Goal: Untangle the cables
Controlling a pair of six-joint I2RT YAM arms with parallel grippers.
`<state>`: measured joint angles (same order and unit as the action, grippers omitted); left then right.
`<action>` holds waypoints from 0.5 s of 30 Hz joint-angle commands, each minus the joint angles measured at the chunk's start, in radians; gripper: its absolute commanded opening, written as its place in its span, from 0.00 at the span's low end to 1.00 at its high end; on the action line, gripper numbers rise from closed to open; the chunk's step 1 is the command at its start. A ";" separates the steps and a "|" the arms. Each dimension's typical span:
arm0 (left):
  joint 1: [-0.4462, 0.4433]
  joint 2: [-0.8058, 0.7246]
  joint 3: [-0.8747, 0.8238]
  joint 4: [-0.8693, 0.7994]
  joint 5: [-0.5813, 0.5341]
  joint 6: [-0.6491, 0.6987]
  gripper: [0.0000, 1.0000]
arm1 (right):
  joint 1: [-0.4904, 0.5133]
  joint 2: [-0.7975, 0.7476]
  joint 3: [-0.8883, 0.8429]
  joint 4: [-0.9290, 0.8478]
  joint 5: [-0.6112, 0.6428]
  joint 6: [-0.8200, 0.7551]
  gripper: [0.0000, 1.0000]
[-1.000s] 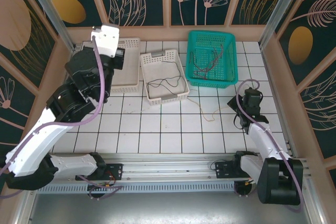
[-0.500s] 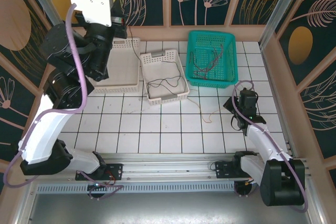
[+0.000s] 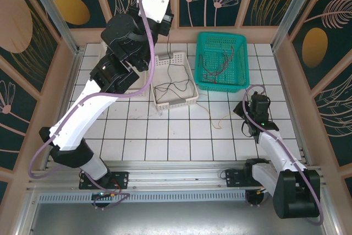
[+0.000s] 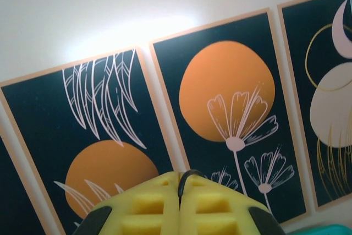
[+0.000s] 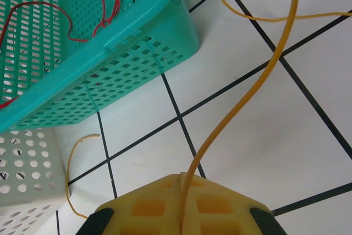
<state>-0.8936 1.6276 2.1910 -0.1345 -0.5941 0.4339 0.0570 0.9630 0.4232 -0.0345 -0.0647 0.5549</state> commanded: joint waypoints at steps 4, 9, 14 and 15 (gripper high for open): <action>0.003 -0.017 0.091 0.115 0.041 -0.001 0.00 | 0.016 -0.008 -0.024 0.019 -0.020 -0.012 0.00; 0.003 -0.003 0.119 0.126 0.068 -0.015 0.00 | 0.018 0.010 -0.041 0.040 -0.020 -0.010 0.00; 0.004 0.029 0.096 0.178 0.056 0.039 0.00 | 0.018 0.029 -0.046 0.057 -0.026 -0.010 0.00; 0.004 0.035 0.074 0.200 0.048 0.057 0.00 | 0.018 0.029 -0.047 0.058 -0.026 -0.010 0.00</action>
<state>-0.8936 1.6360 2.2871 -0.0139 -0.5468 0.4458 0.0673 0.9855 0.3935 -0.0181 -0.0799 0.5552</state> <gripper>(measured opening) 0.061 0.046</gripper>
